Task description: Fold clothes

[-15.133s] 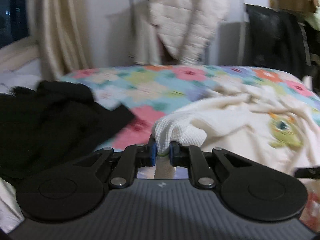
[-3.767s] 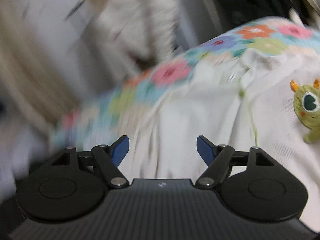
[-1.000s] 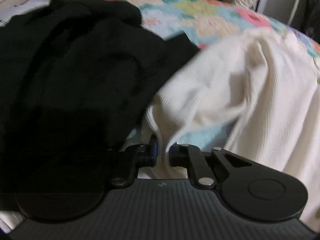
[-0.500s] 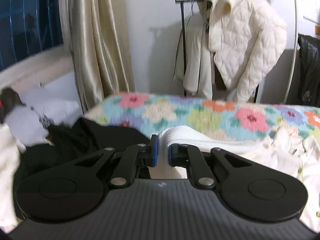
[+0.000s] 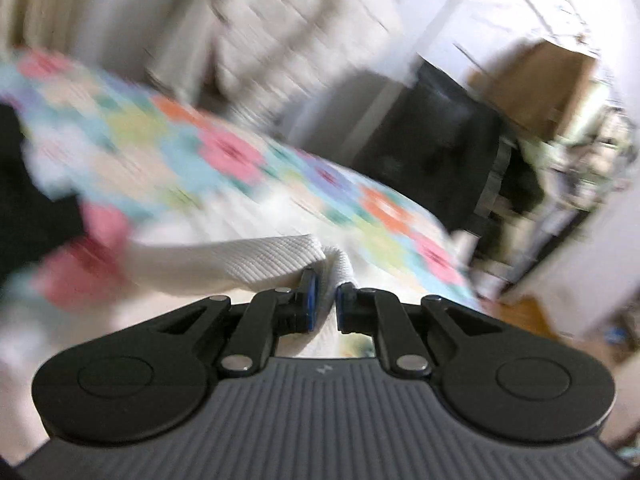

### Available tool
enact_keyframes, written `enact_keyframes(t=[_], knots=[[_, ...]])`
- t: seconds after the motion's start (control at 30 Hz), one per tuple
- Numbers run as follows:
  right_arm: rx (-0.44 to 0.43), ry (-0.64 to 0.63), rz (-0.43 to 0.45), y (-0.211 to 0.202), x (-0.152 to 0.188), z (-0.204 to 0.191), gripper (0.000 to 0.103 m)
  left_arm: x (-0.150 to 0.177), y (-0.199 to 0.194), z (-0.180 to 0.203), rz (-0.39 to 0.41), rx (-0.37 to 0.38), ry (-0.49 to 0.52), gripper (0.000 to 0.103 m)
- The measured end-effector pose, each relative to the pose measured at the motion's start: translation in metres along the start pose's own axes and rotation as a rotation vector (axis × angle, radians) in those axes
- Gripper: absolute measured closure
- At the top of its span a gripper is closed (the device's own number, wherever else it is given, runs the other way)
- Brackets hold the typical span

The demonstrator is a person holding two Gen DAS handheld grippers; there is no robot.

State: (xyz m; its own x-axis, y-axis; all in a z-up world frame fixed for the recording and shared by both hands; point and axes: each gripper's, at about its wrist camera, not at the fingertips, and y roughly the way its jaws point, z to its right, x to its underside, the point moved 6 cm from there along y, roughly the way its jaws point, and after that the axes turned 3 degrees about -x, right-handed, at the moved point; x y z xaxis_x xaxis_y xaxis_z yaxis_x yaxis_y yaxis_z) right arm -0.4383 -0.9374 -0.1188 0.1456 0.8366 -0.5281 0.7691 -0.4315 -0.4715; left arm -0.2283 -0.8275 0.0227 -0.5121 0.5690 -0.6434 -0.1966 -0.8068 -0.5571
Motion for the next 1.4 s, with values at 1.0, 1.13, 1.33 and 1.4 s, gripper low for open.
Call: enact_keyframes(t=[1.0, 1.13, 1.33, 1.4], knots=[[0.013, 0.126, -0.124, 0.025, 0.018, 0.020, 0.047, 0.045, 0.128, -0.096, -0.100, -0.606, 0.814, 0.052], [0.007, 0.092, -0.112, 0.025, 0.017, 0.016, 0.047, 0.025, 0.152, -0.100, -0.039, -0.589, 0.829, 0.065], [0.351, -0.390, 0.069, 0.005, 0.010, -0.026, 0.047, -0.040, 0.120, -0.140, 0.130, -0.581, 0.452, 0.089], [0.283, -0.340, 0.036, 0.009, 0.012, -0.024, 0.047, -0.060, 0.099, -0.177, 0.190, -0.638, 0.286, 0.086]])
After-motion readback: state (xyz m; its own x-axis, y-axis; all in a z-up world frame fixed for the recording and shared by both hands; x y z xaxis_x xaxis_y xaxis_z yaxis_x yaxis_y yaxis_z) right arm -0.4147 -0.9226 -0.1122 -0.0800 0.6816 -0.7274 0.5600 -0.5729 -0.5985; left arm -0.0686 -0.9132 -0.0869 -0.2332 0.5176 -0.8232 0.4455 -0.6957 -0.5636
